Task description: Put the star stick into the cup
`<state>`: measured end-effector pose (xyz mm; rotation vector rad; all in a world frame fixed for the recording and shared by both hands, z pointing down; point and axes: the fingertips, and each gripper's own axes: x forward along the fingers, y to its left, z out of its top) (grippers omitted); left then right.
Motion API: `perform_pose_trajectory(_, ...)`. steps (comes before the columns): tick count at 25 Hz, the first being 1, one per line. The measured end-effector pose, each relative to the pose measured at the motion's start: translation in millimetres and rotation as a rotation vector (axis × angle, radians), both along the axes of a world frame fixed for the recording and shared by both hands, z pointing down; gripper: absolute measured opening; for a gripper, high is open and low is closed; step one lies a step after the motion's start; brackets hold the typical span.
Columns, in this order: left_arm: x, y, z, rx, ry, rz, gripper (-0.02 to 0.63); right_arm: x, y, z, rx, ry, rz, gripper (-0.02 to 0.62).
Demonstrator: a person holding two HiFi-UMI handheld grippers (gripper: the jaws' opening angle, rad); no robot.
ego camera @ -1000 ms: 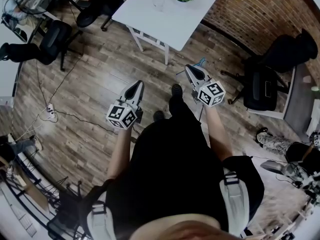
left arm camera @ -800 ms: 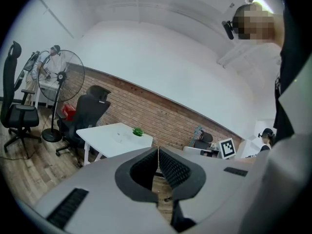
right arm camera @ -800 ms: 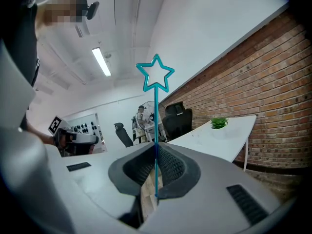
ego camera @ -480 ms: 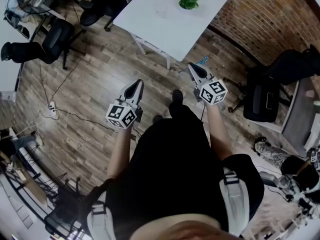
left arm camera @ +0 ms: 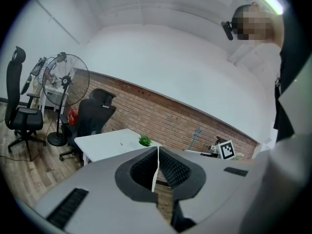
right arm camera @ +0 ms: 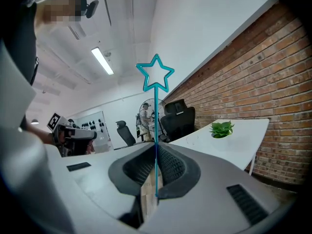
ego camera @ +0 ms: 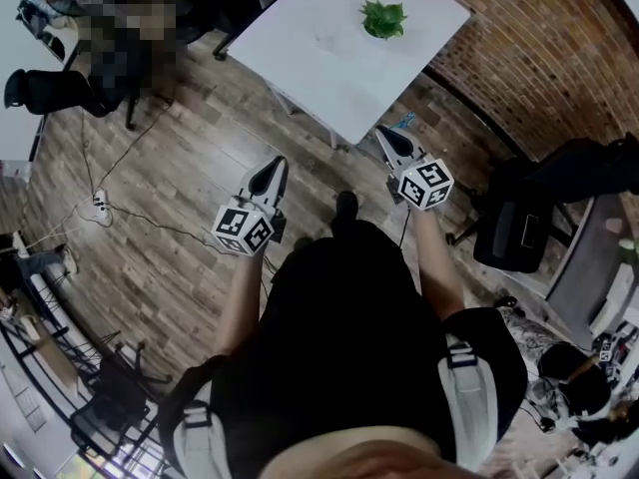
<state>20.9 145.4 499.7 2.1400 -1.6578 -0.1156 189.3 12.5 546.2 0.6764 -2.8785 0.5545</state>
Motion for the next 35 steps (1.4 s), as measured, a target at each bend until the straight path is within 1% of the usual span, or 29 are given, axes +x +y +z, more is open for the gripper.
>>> perform_pose_trajectory(6,-3.6,-18.5,4.3,-0.013,-0.001,-0.065,0.026,-10.7,-28.1,-0.5,0.001,-0.005,-0.063,0.011)
perform_pose_trajectory(12,-8.1,-41.0,0.9,-0.007,-0.020,-0.137,0.026,-12.6,-51.2,1.8,-0.002,-0.006,-0.116,0.011)
perform_pose_trajectory(16,-9.5,-54.1,-3.9,-0.004,-0.026,-0.160,0.026,-13.4,-67.9,1.0,0.003,-0.008,-0.137,0.011)
perform_pose_trajectory(22,-4.2,-65.5,-2.5,-0.022,-0.040,-0.144,0.026,-15.8,-80.3,5.2,-0.014,-0.029,-0.129,0.011)
perform_pose_trajectory(27,-3.2,-79.0,-6.8,-0.014,-0.050,-0.121,0.026,-15.8,-83.5,6.4,-0.020,-0.028,-0.121,0.011)
perform_pose_trajectory(31,-6.5,-102.8,-6.1,-0.002,-0.050,-0.072,0.026,-18.5,-94.3,3.9,0.001,-0.024,-0.099,0.011)
perform_pose_trajectory(35,-5.6,-130.4,-5.7,0.009,-0.039,0.003,0.026,-11.8,-109.1,4.6,0.002,-0.015,-0.033,0.011)
